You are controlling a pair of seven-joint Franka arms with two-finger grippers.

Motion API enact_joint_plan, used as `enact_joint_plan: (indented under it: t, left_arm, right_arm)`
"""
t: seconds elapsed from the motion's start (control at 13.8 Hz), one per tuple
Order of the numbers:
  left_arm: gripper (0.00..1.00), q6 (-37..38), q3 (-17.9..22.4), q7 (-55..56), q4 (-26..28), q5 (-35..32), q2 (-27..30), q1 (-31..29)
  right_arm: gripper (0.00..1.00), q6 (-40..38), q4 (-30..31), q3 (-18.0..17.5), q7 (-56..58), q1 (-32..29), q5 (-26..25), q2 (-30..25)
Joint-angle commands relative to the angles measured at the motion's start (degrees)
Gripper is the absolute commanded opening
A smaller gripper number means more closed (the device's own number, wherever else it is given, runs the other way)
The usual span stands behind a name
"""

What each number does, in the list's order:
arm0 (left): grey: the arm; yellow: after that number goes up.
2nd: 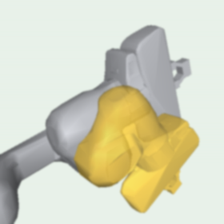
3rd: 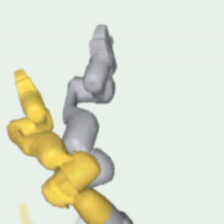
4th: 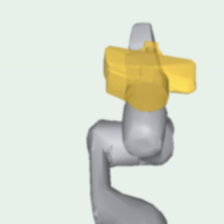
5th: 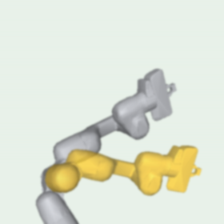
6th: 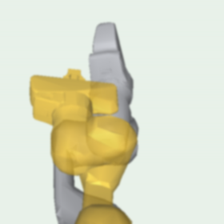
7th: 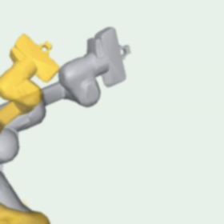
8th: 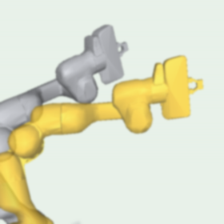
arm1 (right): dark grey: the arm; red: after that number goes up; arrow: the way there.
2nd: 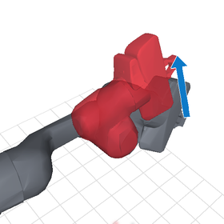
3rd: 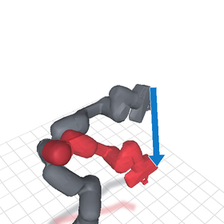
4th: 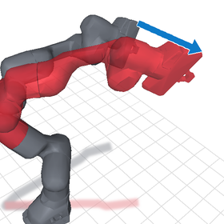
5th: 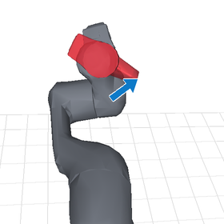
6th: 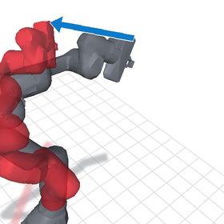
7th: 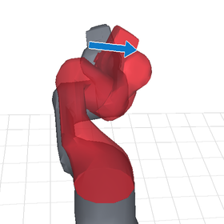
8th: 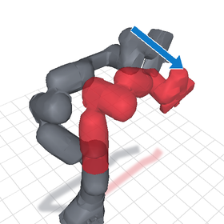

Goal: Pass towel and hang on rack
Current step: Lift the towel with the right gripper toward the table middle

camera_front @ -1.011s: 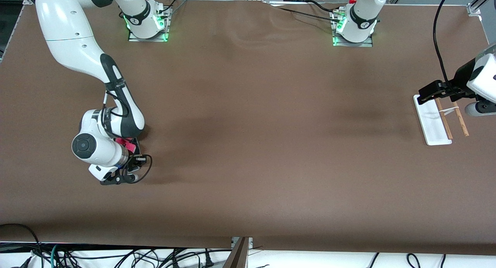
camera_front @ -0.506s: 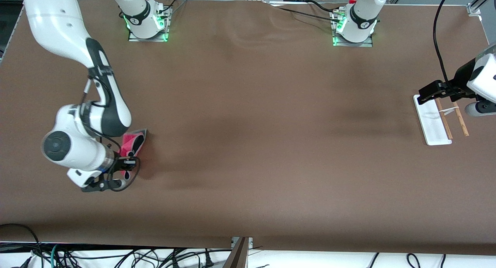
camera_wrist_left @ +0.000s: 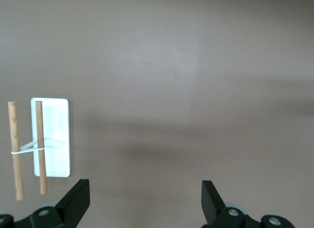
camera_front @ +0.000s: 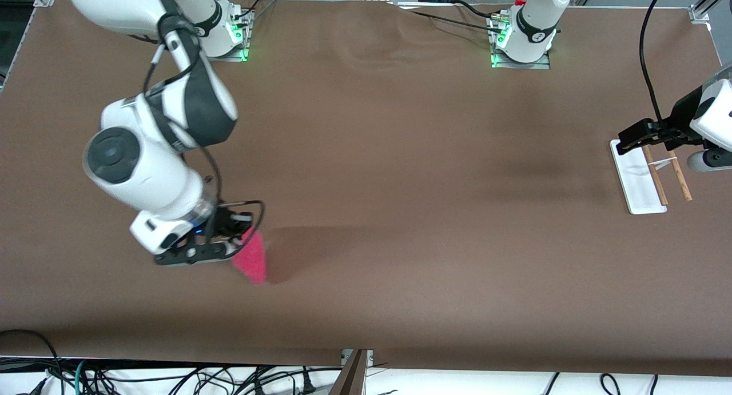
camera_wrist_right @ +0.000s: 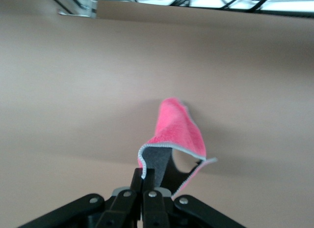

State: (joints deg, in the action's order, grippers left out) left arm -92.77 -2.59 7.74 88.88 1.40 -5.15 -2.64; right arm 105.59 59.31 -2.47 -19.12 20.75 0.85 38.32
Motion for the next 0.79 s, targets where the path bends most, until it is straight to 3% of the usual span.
enact_joint_plan:
  t: [0.0, 0.51, 0.72]
  left_arm:
    - [1.0, -1.54, 0.83, -0.26, -0.29, 2.46, -0.21, -0.09]
    - [1.0, -0.75, 0.65, -0.27, -0.11, 2.11, -2.49, -0.09]
    - [1.0, -1.1, 0.48, -0.35, 0.24, 2.46, -3.54, 0.52]
  right_arm:
    - [0.0, -1.44, -2.01, 0.54, -10.81, 4.71, 0.12, -0.97]
    - [0.0, 3.57, -3.41, 0.98, -22.26, 18.43, -0.94, -2.29]
    - [0.0, 6.63, -3.33, 0.98, -30.68, 23.97, -4.7, -2.11]
